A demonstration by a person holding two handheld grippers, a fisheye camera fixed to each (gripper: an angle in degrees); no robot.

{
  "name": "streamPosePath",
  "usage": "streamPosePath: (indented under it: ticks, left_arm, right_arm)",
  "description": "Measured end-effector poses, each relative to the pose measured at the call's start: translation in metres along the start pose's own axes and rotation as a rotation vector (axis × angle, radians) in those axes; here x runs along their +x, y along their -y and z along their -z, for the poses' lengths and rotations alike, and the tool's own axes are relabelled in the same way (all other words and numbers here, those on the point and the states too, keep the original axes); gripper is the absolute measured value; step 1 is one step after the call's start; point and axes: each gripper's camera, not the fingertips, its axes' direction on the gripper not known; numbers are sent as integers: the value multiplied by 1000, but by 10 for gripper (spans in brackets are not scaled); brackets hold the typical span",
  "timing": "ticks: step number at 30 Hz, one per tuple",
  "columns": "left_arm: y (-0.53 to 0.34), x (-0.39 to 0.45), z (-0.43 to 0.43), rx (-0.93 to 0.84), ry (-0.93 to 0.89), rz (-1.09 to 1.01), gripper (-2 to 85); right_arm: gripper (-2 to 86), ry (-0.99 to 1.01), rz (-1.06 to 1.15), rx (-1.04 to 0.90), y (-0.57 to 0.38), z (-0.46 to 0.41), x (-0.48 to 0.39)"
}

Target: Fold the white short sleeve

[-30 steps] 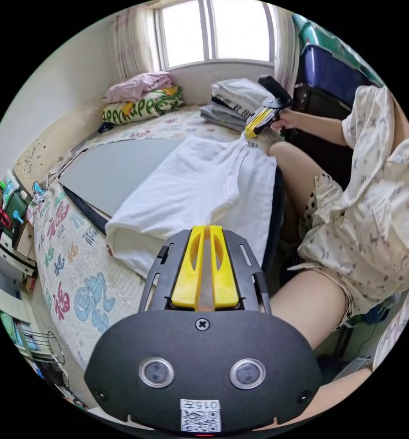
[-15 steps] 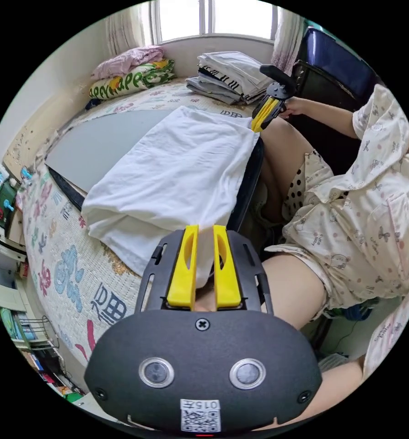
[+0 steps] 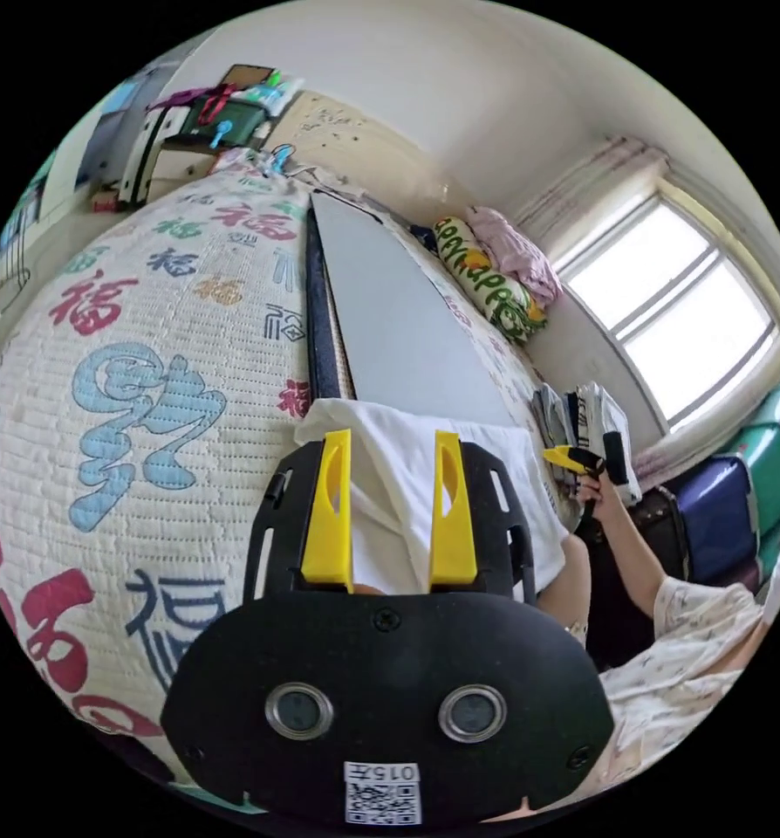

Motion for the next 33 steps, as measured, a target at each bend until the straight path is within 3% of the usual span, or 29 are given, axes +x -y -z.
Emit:
streamPosePath:
  ticks: [5,12,18,24,29,33]
  left_arm:
    - [62,-22,-34,-42,-49,105,122]
    - [114,-32,-30,9,-148,134,8]
    - [166,-7,-4,80,-38,-4,-2]
    - [193,-11,-4,118,-8,3,-1]
    - [205,-10,-7,84,0,15,5]
    - [218,-17,-13,53,-21,26,28]
  right_arm:
    - [121,-4,-138,15,45,-20,58]
    - [19,-123,-177,115,58,-33,112]
    - [3,-307,-111,176,54,-50,140]
    - [11,-411,-118,218,45,-90,184]
    - [47,-533,-101,142,-26,-131,205]
    - [57,-571,213,185,-154,-155,164]
